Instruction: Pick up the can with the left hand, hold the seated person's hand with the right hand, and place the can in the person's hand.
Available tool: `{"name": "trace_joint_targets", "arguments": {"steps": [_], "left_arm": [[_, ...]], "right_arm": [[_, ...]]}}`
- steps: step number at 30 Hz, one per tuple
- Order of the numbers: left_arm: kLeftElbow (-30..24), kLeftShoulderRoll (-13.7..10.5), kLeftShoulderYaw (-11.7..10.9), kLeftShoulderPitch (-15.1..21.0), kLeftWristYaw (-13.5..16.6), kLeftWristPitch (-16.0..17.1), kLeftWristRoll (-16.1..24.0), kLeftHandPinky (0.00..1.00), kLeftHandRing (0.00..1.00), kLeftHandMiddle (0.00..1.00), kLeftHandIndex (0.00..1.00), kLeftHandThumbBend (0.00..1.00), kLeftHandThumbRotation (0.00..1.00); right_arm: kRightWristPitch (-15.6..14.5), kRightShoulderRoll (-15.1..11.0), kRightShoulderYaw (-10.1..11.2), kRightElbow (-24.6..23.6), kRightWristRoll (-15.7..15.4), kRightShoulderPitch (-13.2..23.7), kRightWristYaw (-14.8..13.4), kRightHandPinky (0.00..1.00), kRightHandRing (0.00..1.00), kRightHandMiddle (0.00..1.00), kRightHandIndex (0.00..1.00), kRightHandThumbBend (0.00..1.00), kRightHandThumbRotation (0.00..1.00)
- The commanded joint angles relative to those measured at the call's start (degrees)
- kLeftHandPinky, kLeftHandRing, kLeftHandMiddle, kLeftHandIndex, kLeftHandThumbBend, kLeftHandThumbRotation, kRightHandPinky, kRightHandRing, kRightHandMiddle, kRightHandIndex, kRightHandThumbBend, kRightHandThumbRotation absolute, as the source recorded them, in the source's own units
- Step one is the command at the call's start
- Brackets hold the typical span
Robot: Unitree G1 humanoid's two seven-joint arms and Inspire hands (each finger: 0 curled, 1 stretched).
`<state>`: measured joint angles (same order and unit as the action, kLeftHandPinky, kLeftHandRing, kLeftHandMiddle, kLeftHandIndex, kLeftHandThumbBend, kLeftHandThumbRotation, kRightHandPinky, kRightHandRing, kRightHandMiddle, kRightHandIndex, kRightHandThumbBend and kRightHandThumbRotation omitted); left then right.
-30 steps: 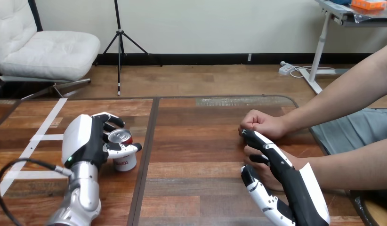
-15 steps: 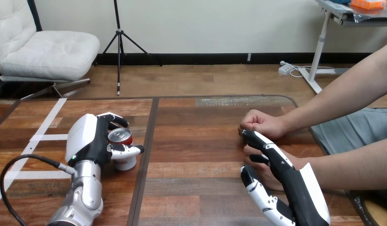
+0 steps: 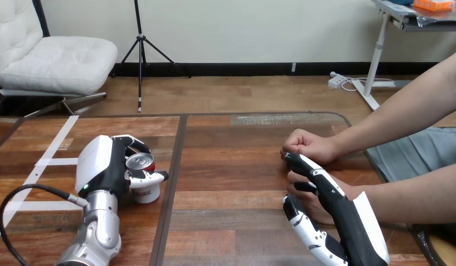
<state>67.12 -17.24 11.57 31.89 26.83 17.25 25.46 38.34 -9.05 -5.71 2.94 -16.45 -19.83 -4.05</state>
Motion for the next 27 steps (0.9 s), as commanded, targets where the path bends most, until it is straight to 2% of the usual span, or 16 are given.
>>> {"name": "trace_joint_targets", "arguments": {"steps": [1,11,27], "left_arm": [[-0.2,-0.3,0.0,3.0,0.9,1.7,0.0,0.48,0.46,0.49,0.52,0.67,0.00],[-0.7,-0.2,-0.2,2.5,0.9,3.0,-0.4,0.47,0.46,0.50,0.52,0.65,0.00],[-1.3,-0.2,0.2,1.7,3.2,5.1,0.4,0.46,0.46,0.50,0.51,0.65,0.00]], "right_arm": [[1.6,0.1,0.7,-1.9,0.6,2.4,-0.5,0.79,0.88,0.89,0.87,0.38,0.66],[1.2,0.1,0.7,-2.1,0.7,2.4,-0.4,0.80,0.88,0.89,0.87,0.38,0.65],[1.0,0.0,0.8,-2.2,0.3,2.7,-0.5,0.80,0.89,0.89,0.87,0.38,0.65]]}}
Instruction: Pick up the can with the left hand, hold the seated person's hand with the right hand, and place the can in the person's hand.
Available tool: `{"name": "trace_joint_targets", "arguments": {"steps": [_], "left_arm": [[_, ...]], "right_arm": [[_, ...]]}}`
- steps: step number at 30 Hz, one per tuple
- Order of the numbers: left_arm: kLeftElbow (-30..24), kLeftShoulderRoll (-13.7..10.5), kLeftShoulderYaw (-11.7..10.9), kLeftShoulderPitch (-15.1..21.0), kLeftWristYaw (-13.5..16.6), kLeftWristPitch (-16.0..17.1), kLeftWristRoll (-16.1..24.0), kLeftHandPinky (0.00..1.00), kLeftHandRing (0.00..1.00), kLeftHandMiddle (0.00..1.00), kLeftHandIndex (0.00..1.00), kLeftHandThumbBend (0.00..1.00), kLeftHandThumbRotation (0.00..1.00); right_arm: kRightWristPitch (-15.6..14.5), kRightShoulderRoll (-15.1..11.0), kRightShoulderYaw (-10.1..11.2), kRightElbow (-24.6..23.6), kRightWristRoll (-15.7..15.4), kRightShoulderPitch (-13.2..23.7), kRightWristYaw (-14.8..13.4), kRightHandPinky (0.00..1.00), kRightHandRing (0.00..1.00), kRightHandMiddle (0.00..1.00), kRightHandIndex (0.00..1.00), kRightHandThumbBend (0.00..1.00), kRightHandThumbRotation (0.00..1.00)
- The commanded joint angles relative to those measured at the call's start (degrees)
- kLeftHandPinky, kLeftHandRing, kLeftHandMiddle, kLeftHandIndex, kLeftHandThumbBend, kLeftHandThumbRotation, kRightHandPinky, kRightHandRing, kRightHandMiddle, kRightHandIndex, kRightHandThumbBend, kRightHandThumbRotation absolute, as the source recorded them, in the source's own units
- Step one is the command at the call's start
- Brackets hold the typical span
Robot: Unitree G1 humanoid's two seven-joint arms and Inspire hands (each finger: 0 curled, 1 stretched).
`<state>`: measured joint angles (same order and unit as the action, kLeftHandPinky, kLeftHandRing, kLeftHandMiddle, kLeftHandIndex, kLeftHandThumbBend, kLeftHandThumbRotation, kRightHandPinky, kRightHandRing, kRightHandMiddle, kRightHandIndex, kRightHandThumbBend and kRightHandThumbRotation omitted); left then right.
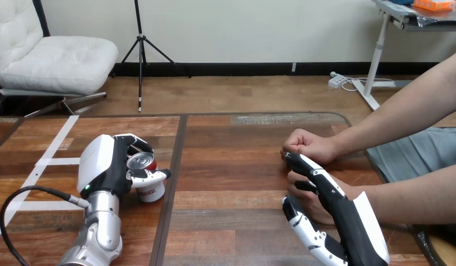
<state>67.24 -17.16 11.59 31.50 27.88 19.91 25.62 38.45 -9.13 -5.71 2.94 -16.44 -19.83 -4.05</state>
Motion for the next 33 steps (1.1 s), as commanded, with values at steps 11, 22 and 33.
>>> {"name": "trace_joint_targets", "arguments": {"steps": [11,22,33], "left_arm": [[-2.3,-0.3,-0.1,1.5,3.1,3.8,0.1,0.45,0.46,0.50,0.51,0.64,0.00],[-6.4,-0.1,-1.8,-0.7,2.7,8.7,-2.3,0.41,0.44,0.49,0.51,0.66,0.00],[-11.6,-0.1,-2.9,-3.2,2.2,12.0,-3.7,0.38,0.43,0.49,0.51,0.68,0.00]], "right_arm": [[0.8,0.0,0.9,-2.3,0.3,2.8,-0.5,0.80,0.88,0.89,0.87,0.39,0.66],[0.4,0.0,1.0,-2.5,1.0,2.8,-0.1,0.81,0.89,0.89,0.87,0.39,0.66],[0.1,0.0,1.0,-2.4,0.5,3.1,-0.3,0.80,0.88,0.89,0.87,0.39,0.65]]}}
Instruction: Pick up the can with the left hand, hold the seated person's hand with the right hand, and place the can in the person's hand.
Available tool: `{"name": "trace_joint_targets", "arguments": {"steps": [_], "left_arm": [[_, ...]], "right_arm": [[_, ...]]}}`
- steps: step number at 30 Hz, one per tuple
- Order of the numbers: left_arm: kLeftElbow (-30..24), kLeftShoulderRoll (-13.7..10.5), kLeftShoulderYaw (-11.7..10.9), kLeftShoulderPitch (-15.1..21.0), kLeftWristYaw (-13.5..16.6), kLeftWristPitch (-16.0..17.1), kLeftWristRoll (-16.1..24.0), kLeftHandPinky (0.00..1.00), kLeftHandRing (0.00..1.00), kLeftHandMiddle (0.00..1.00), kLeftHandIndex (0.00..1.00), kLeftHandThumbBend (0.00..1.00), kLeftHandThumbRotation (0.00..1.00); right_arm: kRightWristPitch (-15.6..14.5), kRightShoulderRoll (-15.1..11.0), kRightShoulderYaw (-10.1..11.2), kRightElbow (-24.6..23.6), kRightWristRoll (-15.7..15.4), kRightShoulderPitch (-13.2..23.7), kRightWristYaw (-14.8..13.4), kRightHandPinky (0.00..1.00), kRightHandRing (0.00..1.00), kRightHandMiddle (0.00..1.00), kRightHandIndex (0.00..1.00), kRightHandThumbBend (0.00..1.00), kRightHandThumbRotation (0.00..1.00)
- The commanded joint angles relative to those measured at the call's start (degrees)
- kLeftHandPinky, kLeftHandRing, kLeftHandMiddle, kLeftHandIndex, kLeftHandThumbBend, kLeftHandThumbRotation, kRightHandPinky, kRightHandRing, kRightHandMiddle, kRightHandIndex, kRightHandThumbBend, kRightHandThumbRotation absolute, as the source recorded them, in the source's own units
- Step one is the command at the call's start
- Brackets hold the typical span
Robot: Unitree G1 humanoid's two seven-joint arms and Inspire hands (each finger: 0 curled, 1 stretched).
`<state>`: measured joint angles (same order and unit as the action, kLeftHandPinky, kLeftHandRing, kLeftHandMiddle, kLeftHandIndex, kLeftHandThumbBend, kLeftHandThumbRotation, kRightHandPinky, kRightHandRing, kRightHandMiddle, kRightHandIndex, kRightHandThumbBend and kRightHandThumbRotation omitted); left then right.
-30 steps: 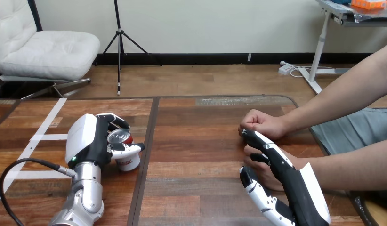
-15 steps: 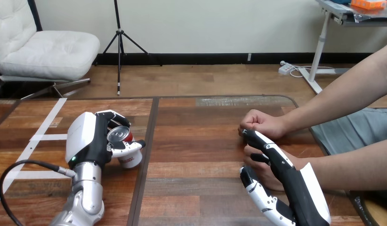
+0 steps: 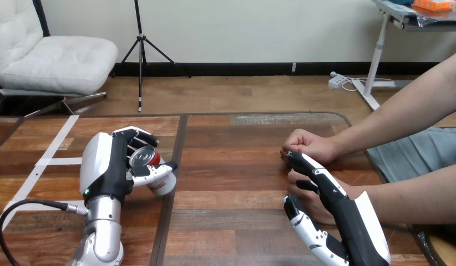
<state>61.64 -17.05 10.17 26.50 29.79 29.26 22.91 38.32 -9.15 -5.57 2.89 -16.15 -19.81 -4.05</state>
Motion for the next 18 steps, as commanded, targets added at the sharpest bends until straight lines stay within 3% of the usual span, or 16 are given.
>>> {"name": "trace_joint_targets", "arguments": {"steps": [1,18], "left_arm": [[-6.4,-0.2,-1.5,1.6,0.2,2.7,-1.1,0.38,0.43,0.49,0.51,0.68,0.00],[-17.5,-0.4,-2.2,-3.3,-1.0,5.7,-1.0,0.34,0.40,0.48,0.50,0.70,0.00]], "right_arm": [[0.2,0.0,0.8,-2.4,0.1,3.1,-0.3,0.80,0.88,0.89,0.87,0.39,0.65],[0.2,0.1,0.7,-2.2,0.3,3.5,-0.2,0.79,0.88,0.89,0.87,0.38,0.65]]}}
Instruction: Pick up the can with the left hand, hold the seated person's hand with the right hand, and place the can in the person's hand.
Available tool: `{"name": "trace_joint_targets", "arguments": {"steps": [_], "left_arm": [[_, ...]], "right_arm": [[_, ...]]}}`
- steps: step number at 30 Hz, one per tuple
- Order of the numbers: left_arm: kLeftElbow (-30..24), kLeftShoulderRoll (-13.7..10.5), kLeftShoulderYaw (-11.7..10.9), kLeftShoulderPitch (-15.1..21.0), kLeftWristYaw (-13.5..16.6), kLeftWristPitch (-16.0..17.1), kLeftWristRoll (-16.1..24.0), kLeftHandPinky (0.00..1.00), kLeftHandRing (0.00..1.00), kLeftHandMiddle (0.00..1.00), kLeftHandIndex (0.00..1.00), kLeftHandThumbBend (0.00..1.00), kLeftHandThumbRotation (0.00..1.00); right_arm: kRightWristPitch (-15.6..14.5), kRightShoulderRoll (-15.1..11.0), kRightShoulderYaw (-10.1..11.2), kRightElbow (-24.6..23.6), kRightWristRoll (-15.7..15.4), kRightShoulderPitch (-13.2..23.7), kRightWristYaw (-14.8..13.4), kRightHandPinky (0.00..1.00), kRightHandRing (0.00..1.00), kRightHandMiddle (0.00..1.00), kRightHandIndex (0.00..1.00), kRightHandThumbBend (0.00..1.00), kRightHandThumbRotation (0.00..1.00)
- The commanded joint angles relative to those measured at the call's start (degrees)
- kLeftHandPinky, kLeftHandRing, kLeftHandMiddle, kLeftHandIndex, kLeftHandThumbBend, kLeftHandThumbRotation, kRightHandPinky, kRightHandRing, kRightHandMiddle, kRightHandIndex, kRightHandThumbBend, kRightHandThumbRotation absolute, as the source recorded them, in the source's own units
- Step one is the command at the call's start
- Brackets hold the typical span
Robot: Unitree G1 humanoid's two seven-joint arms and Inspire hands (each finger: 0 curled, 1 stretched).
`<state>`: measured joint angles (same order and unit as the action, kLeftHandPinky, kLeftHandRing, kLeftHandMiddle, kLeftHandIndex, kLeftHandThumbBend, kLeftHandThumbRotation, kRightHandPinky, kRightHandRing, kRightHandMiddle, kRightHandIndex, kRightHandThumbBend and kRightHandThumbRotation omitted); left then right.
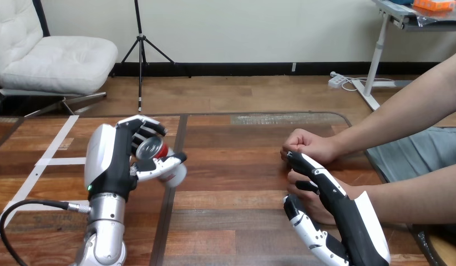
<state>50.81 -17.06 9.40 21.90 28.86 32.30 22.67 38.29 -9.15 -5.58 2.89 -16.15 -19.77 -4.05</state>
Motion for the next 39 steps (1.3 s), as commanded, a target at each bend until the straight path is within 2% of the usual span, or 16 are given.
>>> {"name": "trace_joint_targets", "arguments": {"steps": [1,13,22,29,31,35,39], "left_arm": [[-7.1,-0.4,-1.5,1.1,-0.2,2.8,-0.7,0.34,0.40,0.48,0.50,0.70,0.00],[-14.5,-0.1,-2.0,-2.3,-1.8,2.1,-0.2,0.33,0.39,0.47,0.49,0.70,0.00],[-18.5,0.3,-2.1,-4.3,-2.6,1.9,0.1,0.32,0.39,0.46,0.49,0.72,0.00],[-20.4,0.5,-2.2,-5.4,-3.2,1.4,0.3,0.32,0.38,0.46,0.49,0.72,0.00],[-20.6,0.6,-2.2,-5.6,-3.3,1.3,0.4,0.32,0.38,0.46,0.49,0.72,0.00],[-20.9,0.6,-2.2,-5.9,-3.5,1.1,0.6,0.32,0.38,0.46,0.49,0.72,0.00],[-21.2,0.7,-2.2,-6.1,-3.7,1.1,0.7,0.32,0.39,0.47,0.49,0.71,0.00]], "right_arm": [[0.3,0.1,0.7,-2.2,0.3,3.5,-0.2,0.79,0.88,0.89,0.87,0.38,0.65],[1.4,-0.1,1.1,-1.3,0.3,4.3,-0.7,0.79,0.88,0.89,0.87,0.38,0.62],[1.3,-0.7,2.7,-1.6,-3.8,4.8,-3.5,0.78,0.87,0.88,0.86,0.40,0.61],[-1.6,-1.7,5.0,-5.6,-10.6,4.0,-5.8,0.80,0.89,0.90,0.88,0.44,0.61],[-1.9,-2.0,5.4,-6.4,-11.9,4.1,-6.2,0.83,0.90,0.91,0.89,0.46,0.54],[-4.0,-3.7,7.1,-9.3,-18.6,4.2,-7.9,0.87,0.93,0.93,0.90,0.50,0.46],[-5.5,-5.8,8.2,-11.3,-24.2,4.6,-9.4,0.95,0.97,0.96,0.92,0.58,0.38]]}}
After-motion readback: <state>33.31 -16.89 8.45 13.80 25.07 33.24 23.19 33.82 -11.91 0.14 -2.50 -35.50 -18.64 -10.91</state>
